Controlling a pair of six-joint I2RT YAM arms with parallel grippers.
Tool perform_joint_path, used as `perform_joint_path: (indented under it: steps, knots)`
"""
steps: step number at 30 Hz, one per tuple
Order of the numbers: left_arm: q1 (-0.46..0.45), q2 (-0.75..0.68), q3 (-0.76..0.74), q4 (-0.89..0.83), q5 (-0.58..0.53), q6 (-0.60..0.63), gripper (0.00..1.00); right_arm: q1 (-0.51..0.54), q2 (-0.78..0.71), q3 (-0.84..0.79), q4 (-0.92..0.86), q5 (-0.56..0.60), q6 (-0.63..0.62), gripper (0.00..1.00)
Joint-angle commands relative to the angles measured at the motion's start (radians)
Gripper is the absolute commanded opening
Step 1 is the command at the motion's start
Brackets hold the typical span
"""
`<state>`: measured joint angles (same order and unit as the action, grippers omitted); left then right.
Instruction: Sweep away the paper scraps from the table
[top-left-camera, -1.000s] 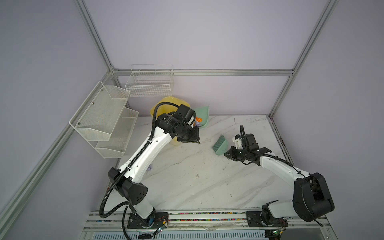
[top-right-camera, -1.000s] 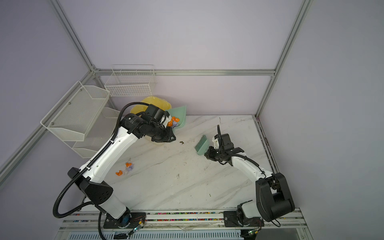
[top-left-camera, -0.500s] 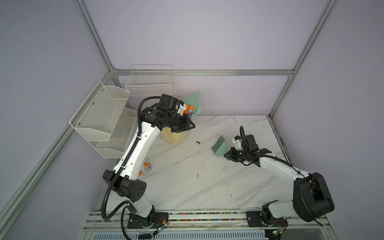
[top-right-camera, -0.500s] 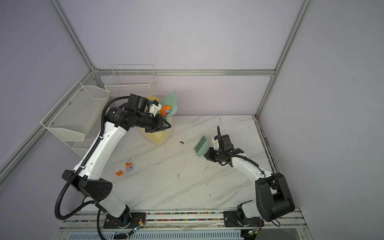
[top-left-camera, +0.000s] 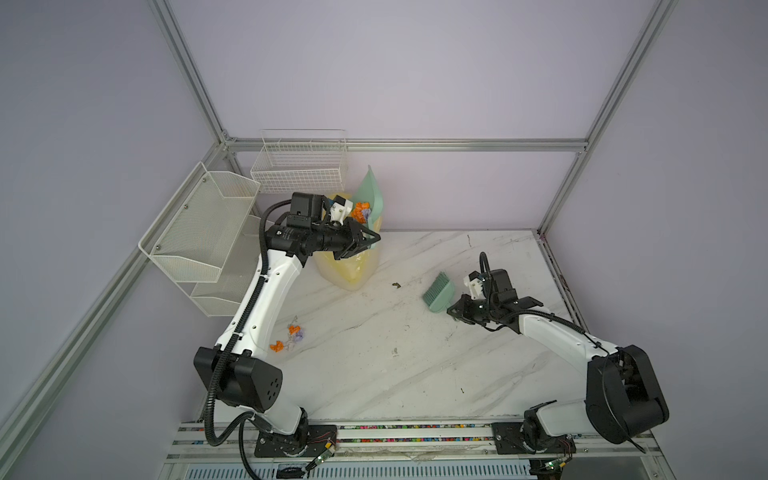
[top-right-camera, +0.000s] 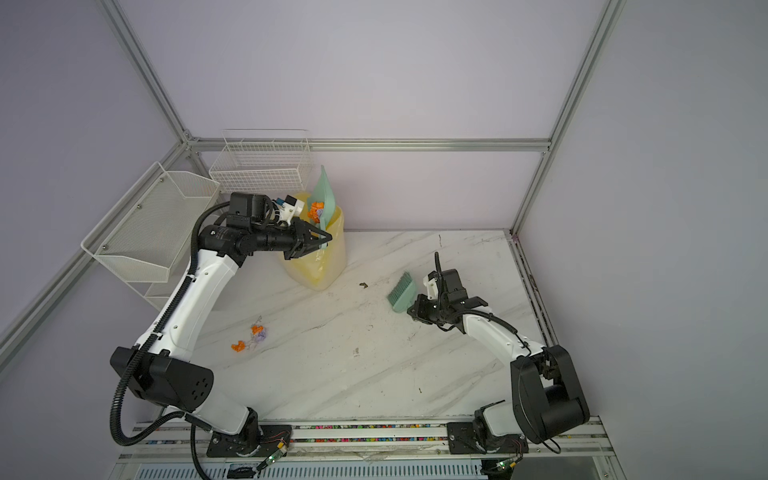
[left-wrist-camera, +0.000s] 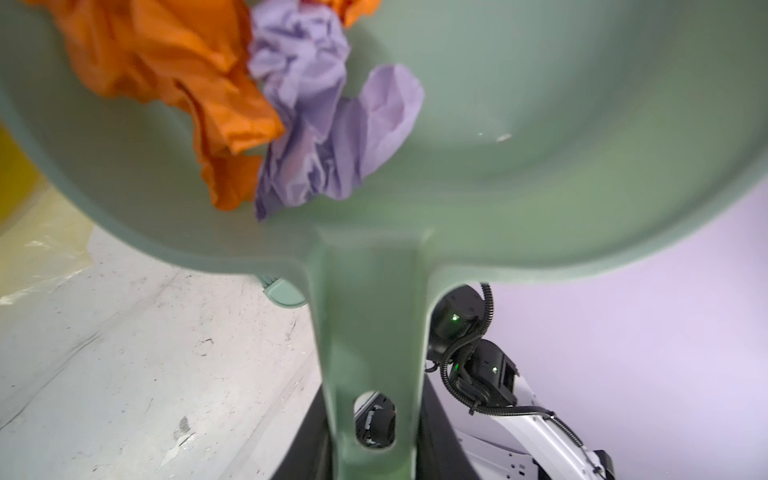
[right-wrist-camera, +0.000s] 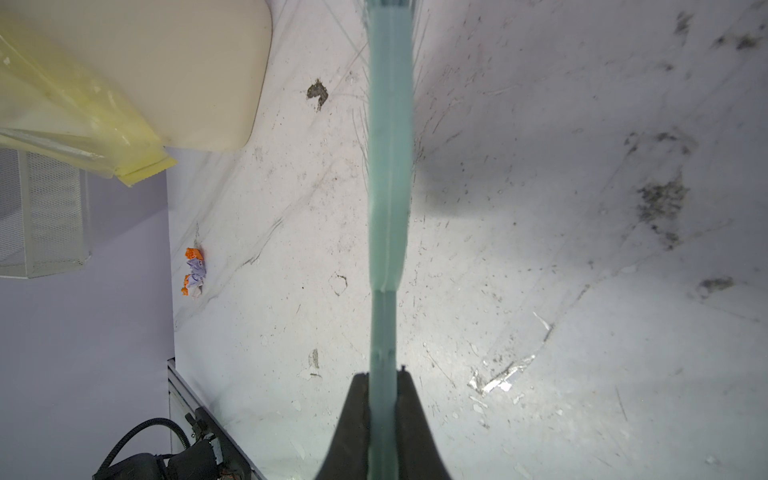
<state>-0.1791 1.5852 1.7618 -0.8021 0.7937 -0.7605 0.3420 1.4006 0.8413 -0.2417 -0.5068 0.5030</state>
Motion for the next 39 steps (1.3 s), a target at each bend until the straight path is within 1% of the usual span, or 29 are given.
perform_joint_path:
  steps: [1,4,6,11,13,18,23,24,26,27,28,30,32,34,35,36,39]
  knots:
    - [0.028,-0.057,-0.077,0.203,0.130,-0.100,0.00,-0.003,-0.007,0.010,0.032,-0.013,0.008,0.00]
    - [0.050,-0.075,-0.150,0.326,0.187,-0.185,0.00,-0.004,-0.008,0.010,0.032,-0.012,0.010,0.00]
    - [0.065,-0.090,-0.222,0.449,0.232,-0.275,0.00,-0.003,-0.008,0.010,0.032,-0.014,0.011,0.00]
    - [0.112,-0.142,-0.450,0.900,0.328,-0.577,0.00,-0.004,-0.017,0.010,0.032,-0.007,0.018,0.00]
    - [0.133,-0.157,-0.509,1.020,0.348,-0.650,0.00,-0.004,-0.021,0.011,0.032,-0.008,0.020,0.00]
    - [0.175,-0.162,-0.553,1.124,0.383,-0.726,0.00,-0.003,-0.022,0.012,0.035,-0.011,0.024,0.00]
    - [0.180,-0.163,-0.540,1.213,0.404,-0.786,0.00,-0.004,-0.023,0.013,0.039,-0.016,0.034,0.00]
    - [0.179,-0.188,-0.536,1.213,0.409,-0.784,0.00,-0.003,-0.022,0.013,0.042,-0.017,0.037,0.00]
    - [0.180,-0.205,-0.536,1.204,0.424,-0.756,0.00,-0.003,-0.063,0.007,0.056,-0.020,0.048,0.00]
    - [0.179,-0.212,-0.536,1.175,0.432,-0.723,0.00,-0.003,-0.073,0.004,0.065,-0.019,0.056,0.00]
    - [0.180,-0.225,-0.536,1.104,0.438,-0.664,0.00,-0.004,-0.086,0.000,0.076,-0.015,0.064,0.00]
    - [0.179,-0.258,-0.525,0.895,0.426,-0.493,0.00,-0.003,-0.104,0.000,0.094,-0.021,0.078,0.00]
    - [0.179,-0.285,-0.468,0.574,0.384,-0.236,0.00,-0.003,-0.109,0.002,0.115,-0.059,0.087,0.00]
    - [0.179,-0.295,-0.404,0.307,0.325,-0.034,0.00,-0.003,-0.112,0.007,0.129,-0.094,0.103,0.00]
    - [0.179,-0.302,-0.375,0.212,0.296,0.028,0.00,-0.002,-0.110,0.009,0.138,-0.118,0.110,0.00]
    - [0.180,-0.308,-0.364,0.158,0.274,0.072,0.00,0.001,-0.109,0.011,0.149,-0.138,0.116,0.00]
    - [0.180,-0.343,-0.369,0.058,0.216,0.160,0.00,0.023,-0.108,0.028,0.146,-0.153,0.123,0.00]
